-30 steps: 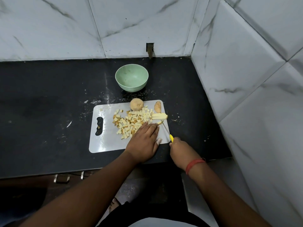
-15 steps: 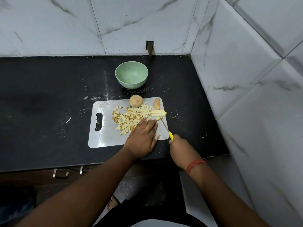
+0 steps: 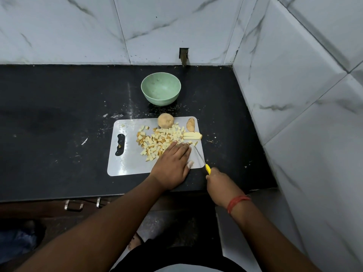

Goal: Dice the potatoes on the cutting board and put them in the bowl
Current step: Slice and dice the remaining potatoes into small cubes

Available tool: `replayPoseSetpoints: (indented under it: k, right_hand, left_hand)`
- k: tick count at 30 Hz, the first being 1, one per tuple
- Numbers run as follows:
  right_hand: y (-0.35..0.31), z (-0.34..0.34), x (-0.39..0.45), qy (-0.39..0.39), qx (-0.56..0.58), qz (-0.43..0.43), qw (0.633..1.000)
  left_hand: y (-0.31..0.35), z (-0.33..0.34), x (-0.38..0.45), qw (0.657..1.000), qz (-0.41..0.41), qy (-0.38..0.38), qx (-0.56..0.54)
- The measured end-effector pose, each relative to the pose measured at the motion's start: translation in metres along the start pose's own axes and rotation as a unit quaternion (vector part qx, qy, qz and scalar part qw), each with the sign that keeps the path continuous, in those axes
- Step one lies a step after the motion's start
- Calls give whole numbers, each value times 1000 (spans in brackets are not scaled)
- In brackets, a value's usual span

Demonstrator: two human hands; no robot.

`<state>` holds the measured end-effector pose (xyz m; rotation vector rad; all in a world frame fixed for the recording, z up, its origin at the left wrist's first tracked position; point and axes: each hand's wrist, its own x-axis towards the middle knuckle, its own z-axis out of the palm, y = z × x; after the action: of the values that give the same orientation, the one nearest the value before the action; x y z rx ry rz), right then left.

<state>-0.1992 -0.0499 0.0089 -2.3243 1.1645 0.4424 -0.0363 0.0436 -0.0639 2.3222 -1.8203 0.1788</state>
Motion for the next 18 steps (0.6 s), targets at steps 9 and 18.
replayPoseSetpoints:
  k: [9, 18]
  right_hand:
    - [-18, -3, 23, -14, -19, -2, 1000]
    - [-3, 5, 17, -33, -24, -18, 999]
  left_hand:
    - [0, 2, -5, 999, -26, 18, -21]
    - [1, 2, -3, 999, -3, 21, -26]
